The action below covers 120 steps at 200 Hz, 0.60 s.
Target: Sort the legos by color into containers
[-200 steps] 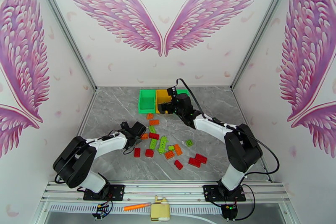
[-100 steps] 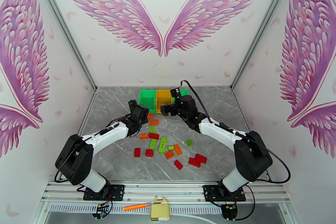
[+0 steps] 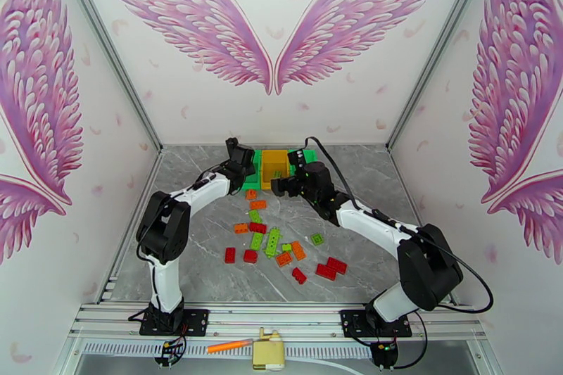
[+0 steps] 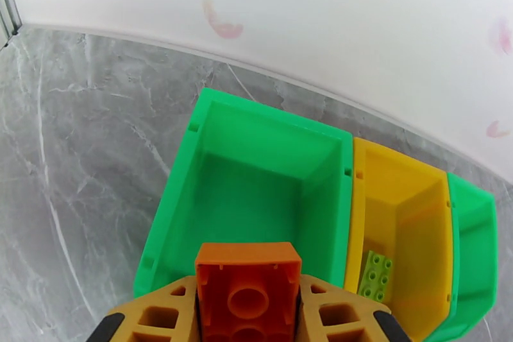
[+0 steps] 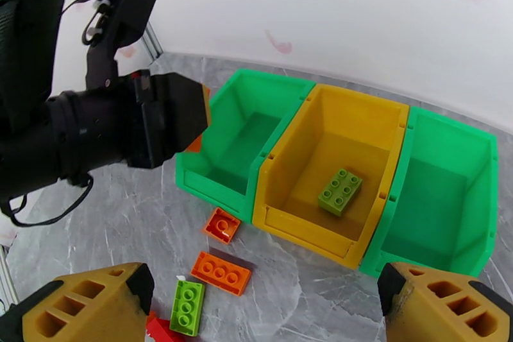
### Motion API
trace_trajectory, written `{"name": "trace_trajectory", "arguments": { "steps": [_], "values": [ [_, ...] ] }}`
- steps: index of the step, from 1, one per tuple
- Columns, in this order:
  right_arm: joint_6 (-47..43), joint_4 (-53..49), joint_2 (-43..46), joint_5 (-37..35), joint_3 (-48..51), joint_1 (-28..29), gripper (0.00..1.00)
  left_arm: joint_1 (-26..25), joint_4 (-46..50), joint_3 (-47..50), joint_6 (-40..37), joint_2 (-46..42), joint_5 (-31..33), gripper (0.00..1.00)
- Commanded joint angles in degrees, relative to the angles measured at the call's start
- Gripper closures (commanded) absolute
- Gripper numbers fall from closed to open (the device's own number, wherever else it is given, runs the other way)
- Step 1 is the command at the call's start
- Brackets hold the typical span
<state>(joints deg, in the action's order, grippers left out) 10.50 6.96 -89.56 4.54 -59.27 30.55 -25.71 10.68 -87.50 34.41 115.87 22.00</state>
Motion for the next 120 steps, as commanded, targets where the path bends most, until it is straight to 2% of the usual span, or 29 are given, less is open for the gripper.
{"name": "trace_trajectory", "arguments": {
  "steps": [1,44,77,120],
  "values": [
    [0.31,-0.93,1.76,-0.64,0.23,0.28,0.02,0.90,3.44,-6.32,-1.32,5.26,-2.88,0.73],
    [-1.09,-2.57,3.96,-2.66,0.82,0.29,0.02,1.71,4.87,-12.60,-0.95,11.15,-5.20,0.70],
    [-1.71,-3.78,5.03,-3.56,1.13,0.26,0.02,1.45,4.30,-13.07,-1.72,10.30,-5.63,0.56],
    [-0.76,-3.79,5.63,-4.11,1.95,0.30,0.02,1.11,-1.70,-6.74,-3.92,2.82,-6.69,0.38]
  ]
}}
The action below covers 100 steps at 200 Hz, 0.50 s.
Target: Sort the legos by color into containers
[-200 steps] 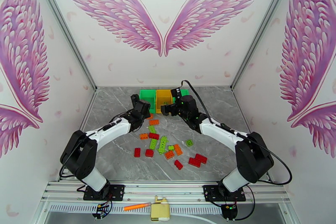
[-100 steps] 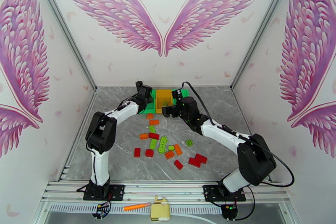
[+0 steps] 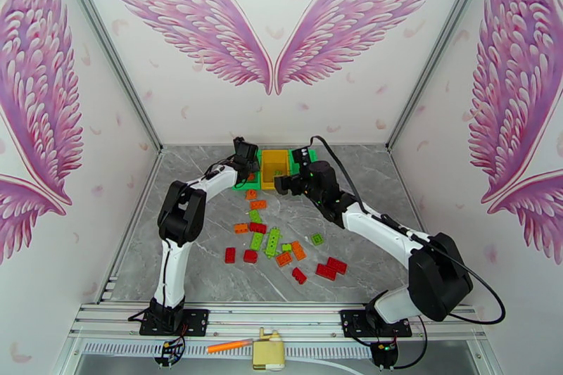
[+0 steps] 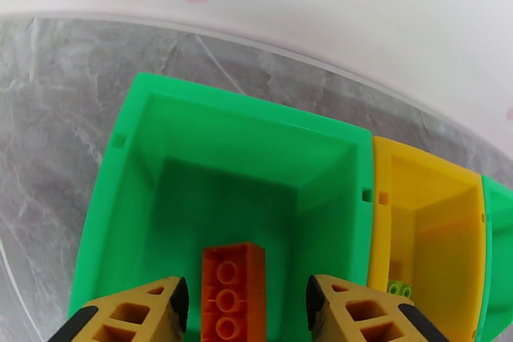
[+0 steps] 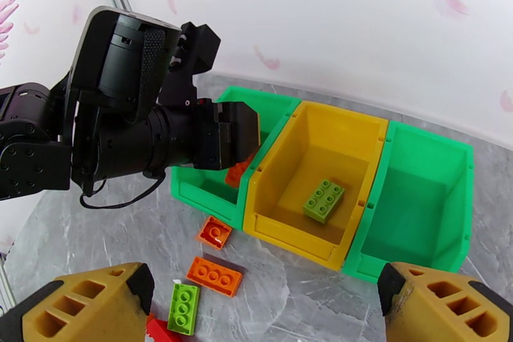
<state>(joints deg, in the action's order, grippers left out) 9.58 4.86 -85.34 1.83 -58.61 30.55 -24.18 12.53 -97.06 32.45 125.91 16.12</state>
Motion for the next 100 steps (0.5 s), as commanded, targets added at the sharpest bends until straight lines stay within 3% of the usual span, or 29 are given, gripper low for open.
{"name": "trace_trajectory", "arguments": {
  "steps": [1,51,100],
  "values": [
    [0.16,-1.61,1.36,-1.44,1.30,0.30,0.02,-0.42,-3.65,3.13,-2.04,-7.50,-0.82,0.38],
    [-6.61,-7.00,1.70,-0.97,1.46,0.77,0.02,-1.96,-13.76,18.07,-6.55,-21.31,-2.02,0.25],
    [-23.75,-17.33,0.95,4.63,-1.48,4.49,0.02,-0.61,-11.52,31.62,-2.84,-34.21,-4.52,0.03]
  ]
}}
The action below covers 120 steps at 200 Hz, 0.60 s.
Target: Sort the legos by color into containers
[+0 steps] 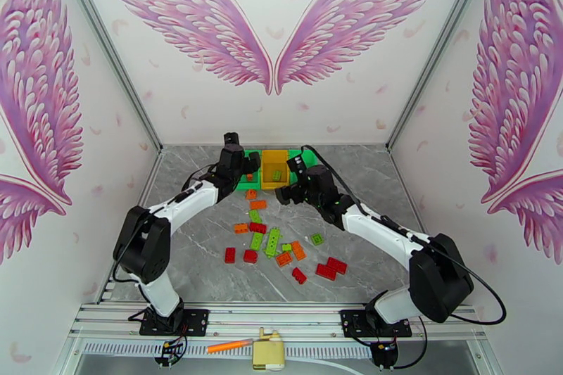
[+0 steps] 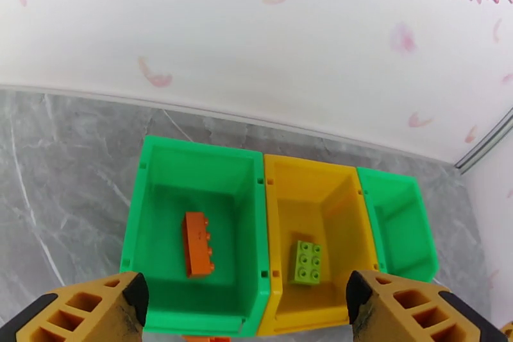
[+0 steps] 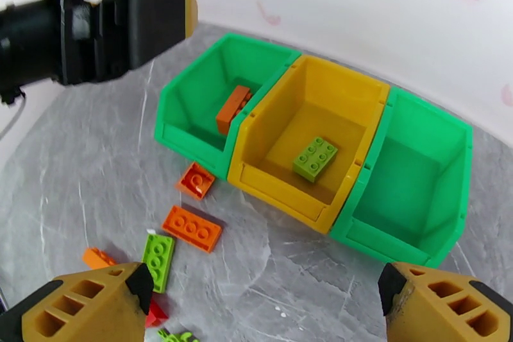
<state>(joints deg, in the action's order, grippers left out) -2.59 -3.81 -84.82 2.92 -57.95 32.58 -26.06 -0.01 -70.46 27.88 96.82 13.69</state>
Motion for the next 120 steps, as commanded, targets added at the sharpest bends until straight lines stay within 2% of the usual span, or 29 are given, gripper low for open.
{"name": "trace_trajectory", "arguments": {
  "steps": [1,17,39,62,120],
  "values": [
    [-11.96,-8.84,0.34,3.61,-2.37,2.56,0.02,1.32,1.09,5.26,1.82,-5.31,-2.14,0.03],
    [-15.48,-14.68,-1.97,5.05,-5.81,4.02,0.02,2.72,1.58,9.46,3.98,-8.79,-4.19,0.01],
    [-16.82,-18.10,-5.46,6.75,-9.47,6.01,0.01,7.42,-0.71,16.12,8.48,-12.38,-9.63,0.01],
    [-18.48,-23.41,-10.56,7.91,-14.33,8.84,0.01,12.35,-0.92,20.80,10.73,-14.96,-12.08,0.01],
    [-16.41,-36.36,-24.57,4.77,-27.98,14.30,0.08,19.66,1.19,26.23,11.68,-20.20,-12.12,0.01]
  ]
}}
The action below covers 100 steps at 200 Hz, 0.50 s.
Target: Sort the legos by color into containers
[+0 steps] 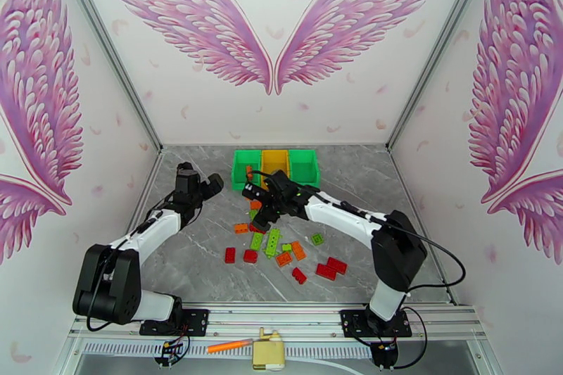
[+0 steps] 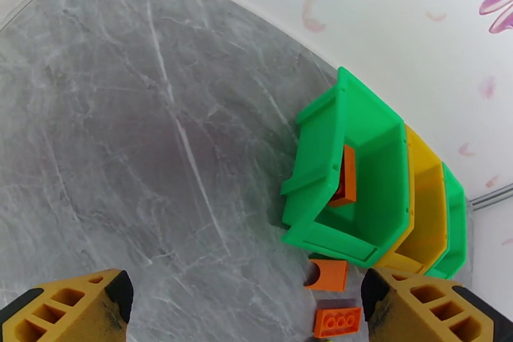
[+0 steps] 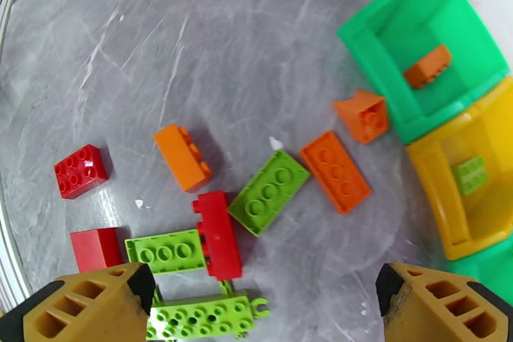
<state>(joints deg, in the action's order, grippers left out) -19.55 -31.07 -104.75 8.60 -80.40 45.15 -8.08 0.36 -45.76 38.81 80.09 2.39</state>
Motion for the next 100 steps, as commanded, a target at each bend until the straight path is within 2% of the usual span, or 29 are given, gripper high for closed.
{"name": "trace_trajectory", "arguments": {
  "steps": [1,42,100],
  "values": [
    [0.60,-9.32,-4.87,-0.89,-5.90,1.80,0.08,1.75,0.80,1.59,0.75,-3.55,-0.81,0.01],
    [1.34,-16.11,-13.88,-2.89,-15.26,3.56,0.21,3.46,1.53,2.47,-0.04,-4.88,0.00,0.01],
    [-0.65,-18.58,-20.14,-6.75,-21.30,5.13,0.37,3.65,3.55,2.44,-1.49,-6.31,1.11,0.01]
  ]
}}
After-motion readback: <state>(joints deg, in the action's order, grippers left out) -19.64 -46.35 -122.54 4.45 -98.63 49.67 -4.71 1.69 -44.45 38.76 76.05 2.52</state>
